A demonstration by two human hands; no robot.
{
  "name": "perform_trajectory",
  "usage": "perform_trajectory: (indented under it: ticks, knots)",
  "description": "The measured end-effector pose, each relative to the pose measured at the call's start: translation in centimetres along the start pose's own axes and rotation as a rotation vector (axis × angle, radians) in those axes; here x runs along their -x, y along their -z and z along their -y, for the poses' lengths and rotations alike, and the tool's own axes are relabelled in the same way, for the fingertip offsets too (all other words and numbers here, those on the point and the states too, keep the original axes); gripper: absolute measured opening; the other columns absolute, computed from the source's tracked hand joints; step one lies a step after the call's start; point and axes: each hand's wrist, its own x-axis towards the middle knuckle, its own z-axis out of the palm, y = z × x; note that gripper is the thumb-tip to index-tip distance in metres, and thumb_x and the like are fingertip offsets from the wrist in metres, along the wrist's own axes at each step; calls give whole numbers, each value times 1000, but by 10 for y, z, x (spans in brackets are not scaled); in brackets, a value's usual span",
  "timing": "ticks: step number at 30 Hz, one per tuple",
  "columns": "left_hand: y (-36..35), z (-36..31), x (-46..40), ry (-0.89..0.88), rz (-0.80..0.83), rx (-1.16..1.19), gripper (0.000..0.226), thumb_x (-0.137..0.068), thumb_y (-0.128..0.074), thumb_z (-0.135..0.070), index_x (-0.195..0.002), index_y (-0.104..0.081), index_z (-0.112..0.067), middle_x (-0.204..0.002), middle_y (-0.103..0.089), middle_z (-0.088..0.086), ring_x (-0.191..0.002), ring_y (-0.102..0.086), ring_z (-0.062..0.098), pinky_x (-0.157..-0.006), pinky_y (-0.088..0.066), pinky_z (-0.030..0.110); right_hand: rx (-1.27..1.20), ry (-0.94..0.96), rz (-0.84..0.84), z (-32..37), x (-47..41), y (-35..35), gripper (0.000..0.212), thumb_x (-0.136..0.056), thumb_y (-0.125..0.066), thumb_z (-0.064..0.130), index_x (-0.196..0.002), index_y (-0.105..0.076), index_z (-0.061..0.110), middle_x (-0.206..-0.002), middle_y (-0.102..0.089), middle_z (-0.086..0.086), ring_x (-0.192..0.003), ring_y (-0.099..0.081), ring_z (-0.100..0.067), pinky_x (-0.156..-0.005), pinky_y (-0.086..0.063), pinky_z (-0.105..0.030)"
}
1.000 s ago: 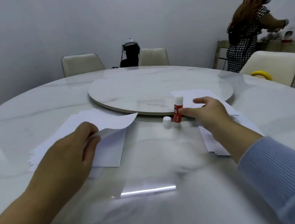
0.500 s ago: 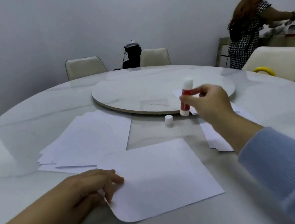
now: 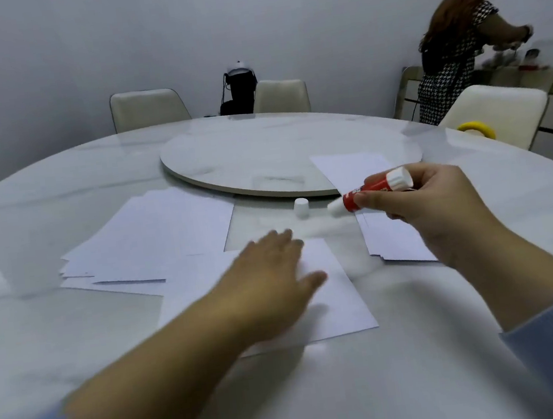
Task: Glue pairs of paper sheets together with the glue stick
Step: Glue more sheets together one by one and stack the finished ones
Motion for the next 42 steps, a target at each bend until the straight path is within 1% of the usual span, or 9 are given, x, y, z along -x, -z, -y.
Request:
perform_trajectory:
  ticks: [2,8,10,16,20,24,28,32,42]
  knots:
    - [-17,-8,-7,-1,102,-99,69,-97,-26,-53,-151,-1,-20,-159,8,-5,-145,8,10,-119,3,37,-39,-15,-35,-6,0,-9,11,-72,-82,19,-76,-73,14,-69,-67,3,-60,-50,-11,-64,-43,-28]
    - [-32,-8,1,-82,79,-127,67,-96,-18,-54,-150,8,-24,-158,14,-10,-143,15,4,-118,9,36,228,73,41,-28,1,-26,15,-88,-67,24,-91,-62,9,-68,-70,3,-50,-59,-3,-50,-48,-20]
    - [-32,-8,2,-70,96,-143,66,-96,-17,-53,-150,10,-25,-157,16,-10,-143,16,4,-118,9,36,289,88,81,-32,1,-30,14,-89,-66,25,-89,-60,12,-74,-71,3,-54,-60,-4,-56,-48,-23]
    - [-28,-10,2,-64,123,-147,66,-97,-17,-53,-150,10,-24,-157,17,-9,-143,16,5,-118,9,37,431,126,116,-32,-2,-35,16,-90,-65,29,-90,-58,14,-83,-71,-1,-73,-64,-19,-75,-54,-40]
    - [-27,-11,1,-65,136,-154,67,-97,-17,-53,-150,12,-24,-157,16,-9,-143,16,5,-118,9,37,483,155,125,-33,2,-33,19,-89,-65,31,-88,-57,14,-83,-68,-4,-73,-62,-22,-69,-51,-36]
    - [-27,-10,2,-66,123,-137,67,-96,-18,-53,-150,9,-24,-158,15,-10,-143,15,4,-118,10,36,422,257,16,-29,4,-28,13,-90,-64,29,-86,-58,18,-70,-66,11,-61,-60,0,-56,-41,-14]
    - [-27,-10,2,-68,120,-141,67,-96,-18,-53,-150,9,-24,-158,15,-10,-143,15,4,-118,9,36,348,229,32,-28,6,-26,12,-89,-65,29,-89,-59,18,-68,-68,13,-63,-62,-3,-61,-49,-27]
    - [-27,-10,2,-64,121,-144,67,-96,-18,-53,-151,9,-25,-158,15,-9,-143,15,4,-118,9,36,422,166,152,-30,12,-30,16,-89,-65,29,-90,-60,14,-82,-70,-3,-75,-64,-23,-76,-54,-47]
    - [-27,-11,3,-64,134,-153,66,-97,-17,-53,-150,10,-25,-158,16,-9,-143,15,4,-118,9,35,459,219,218,-16,49,-11,19,-81,-67,29,-79,-61,11,-70,-62,-9,-62,-53,-23,-58,-46,-35]
